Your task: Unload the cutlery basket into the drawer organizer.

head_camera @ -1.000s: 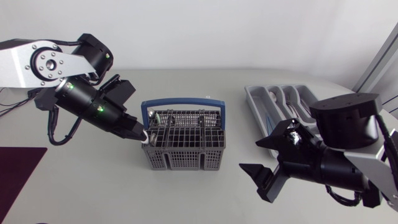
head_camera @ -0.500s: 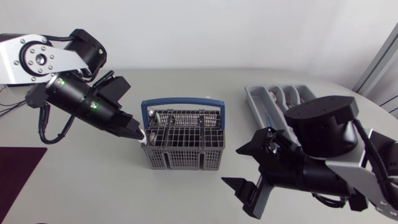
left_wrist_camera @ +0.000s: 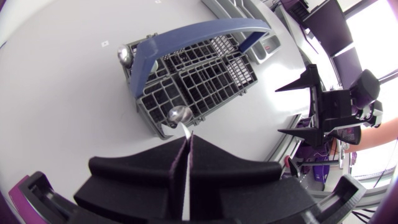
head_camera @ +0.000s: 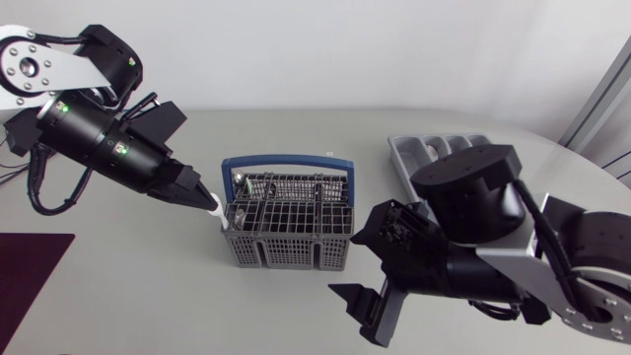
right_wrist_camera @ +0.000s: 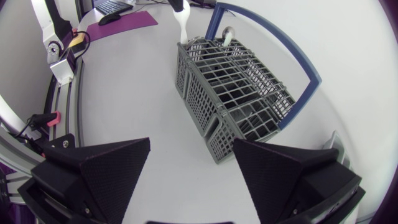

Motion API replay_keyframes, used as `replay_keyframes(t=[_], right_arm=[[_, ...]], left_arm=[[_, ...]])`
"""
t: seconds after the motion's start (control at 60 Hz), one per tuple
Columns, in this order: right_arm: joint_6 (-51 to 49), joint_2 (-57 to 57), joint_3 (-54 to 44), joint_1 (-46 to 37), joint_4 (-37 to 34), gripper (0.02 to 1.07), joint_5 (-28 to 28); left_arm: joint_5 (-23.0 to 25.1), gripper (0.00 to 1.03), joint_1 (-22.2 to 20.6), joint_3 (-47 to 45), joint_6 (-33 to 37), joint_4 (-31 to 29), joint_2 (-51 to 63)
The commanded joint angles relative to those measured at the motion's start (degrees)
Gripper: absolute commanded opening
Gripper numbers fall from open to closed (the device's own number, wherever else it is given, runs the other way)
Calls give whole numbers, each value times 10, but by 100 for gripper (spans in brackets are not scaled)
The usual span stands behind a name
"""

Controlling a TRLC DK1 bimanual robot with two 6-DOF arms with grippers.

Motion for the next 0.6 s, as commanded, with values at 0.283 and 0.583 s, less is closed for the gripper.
replay_keyframes(t=[0.283,0.583], right_arm=[[2,11,15,14,3,100,4],[2,25,21,27,5,100,8]], left_arm=[[5,5,-24,51,2,-37,-26],[-44,5,-50,84,8,-60,-38]])
